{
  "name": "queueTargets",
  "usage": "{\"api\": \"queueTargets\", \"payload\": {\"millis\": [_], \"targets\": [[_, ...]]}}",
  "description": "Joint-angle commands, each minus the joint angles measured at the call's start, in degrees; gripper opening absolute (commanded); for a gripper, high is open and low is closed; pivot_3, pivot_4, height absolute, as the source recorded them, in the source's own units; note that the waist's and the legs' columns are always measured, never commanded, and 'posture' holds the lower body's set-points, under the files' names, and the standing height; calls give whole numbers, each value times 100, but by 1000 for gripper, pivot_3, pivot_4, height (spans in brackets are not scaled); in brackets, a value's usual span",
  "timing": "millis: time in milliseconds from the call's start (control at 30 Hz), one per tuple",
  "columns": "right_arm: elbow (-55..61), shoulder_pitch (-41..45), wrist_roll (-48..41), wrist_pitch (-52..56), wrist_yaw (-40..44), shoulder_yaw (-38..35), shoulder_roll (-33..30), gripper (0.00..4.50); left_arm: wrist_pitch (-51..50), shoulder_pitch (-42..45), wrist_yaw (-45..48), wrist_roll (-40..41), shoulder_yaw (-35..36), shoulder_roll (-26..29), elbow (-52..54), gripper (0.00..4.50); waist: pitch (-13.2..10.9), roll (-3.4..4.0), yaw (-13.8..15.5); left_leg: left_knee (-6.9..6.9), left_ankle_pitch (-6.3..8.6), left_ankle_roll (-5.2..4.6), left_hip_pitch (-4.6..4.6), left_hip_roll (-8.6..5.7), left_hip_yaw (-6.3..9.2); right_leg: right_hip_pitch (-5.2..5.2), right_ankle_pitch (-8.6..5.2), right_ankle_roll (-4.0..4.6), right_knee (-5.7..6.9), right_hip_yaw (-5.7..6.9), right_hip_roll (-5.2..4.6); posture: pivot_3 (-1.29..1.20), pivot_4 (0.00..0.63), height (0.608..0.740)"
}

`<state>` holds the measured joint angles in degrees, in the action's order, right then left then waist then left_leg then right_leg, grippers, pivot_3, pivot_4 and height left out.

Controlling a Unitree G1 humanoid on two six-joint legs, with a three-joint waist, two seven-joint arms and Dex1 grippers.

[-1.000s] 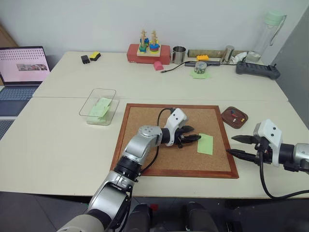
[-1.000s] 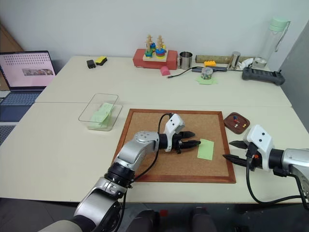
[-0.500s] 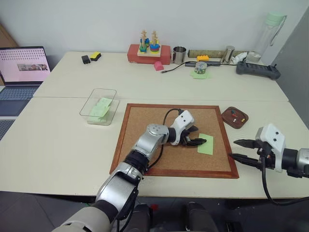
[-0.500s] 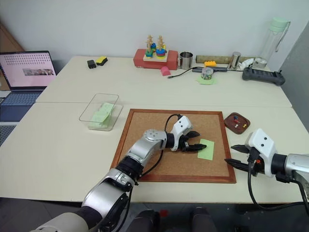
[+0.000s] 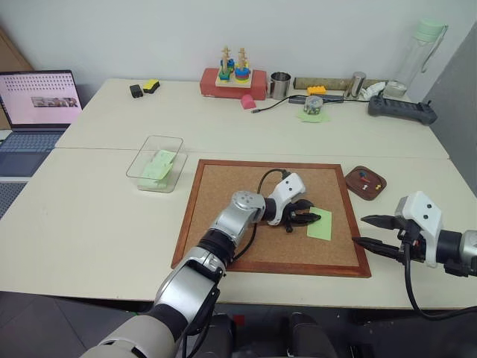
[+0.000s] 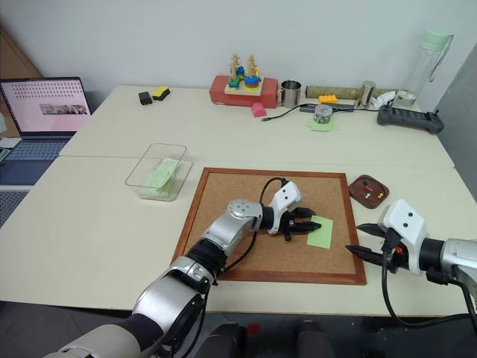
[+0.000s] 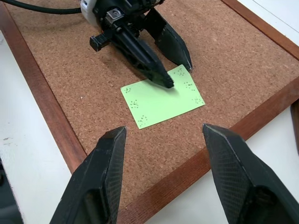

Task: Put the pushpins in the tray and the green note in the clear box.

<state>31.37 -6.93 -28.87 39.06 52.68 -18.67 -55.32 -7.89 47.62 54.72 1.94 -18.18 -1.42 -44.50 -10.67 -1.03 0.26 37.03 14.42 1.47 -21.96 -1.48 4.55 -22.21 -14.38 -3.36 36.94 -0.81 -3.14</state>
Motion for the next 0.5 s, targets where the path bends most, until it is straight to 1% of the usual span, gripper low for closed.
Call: {"api": "queueTargets", "payload": {"millis": [33,133,167,267,433,500], "targets": [[155,26,-103,-1,-28,-170,1,2675,68,-158,89,-243,-256,-95,-200,1217,1,0,0,0,0,0,1,0,0,0,0,0,0,1,0,0,150,740],[127,63,-108,-16,-28,-143,-5,2675,145,-199,76,-283,-249,-101,-168,682,1,1,0,0,0,0,2,0,0,1,0,0,1,0,0,0,150,740],[118,71,-105,-24,-26,-134,-7,2675,161,-210,72,-288,-243,-106,-155,437,1,1,0,0,0,0,2,0,0,1,0,0,1,0,0,0,150,740],[91,121,-91,-37,-29,-90,-11,2675,197,-232,81,-292,-214,-113,-99,33,2,1,0,0,0,0,3,0,0,2,0,0,1,0,0,0,150,740],[53,184,-71,-51,-38,-57,0,2675,172,-312,106,-193,-140,-132,152,33,2,1,0,0,0,0,3,1,0,2,0,0,0,0,0,0,150,740],[41,184,-60,-64,-41,-60,7,2675,47,-372,90,-68,-33,-114,404,33,2,1,-1,0,0,0,3,1,0,2,0,0,1,0,0,0,150,740]]}}
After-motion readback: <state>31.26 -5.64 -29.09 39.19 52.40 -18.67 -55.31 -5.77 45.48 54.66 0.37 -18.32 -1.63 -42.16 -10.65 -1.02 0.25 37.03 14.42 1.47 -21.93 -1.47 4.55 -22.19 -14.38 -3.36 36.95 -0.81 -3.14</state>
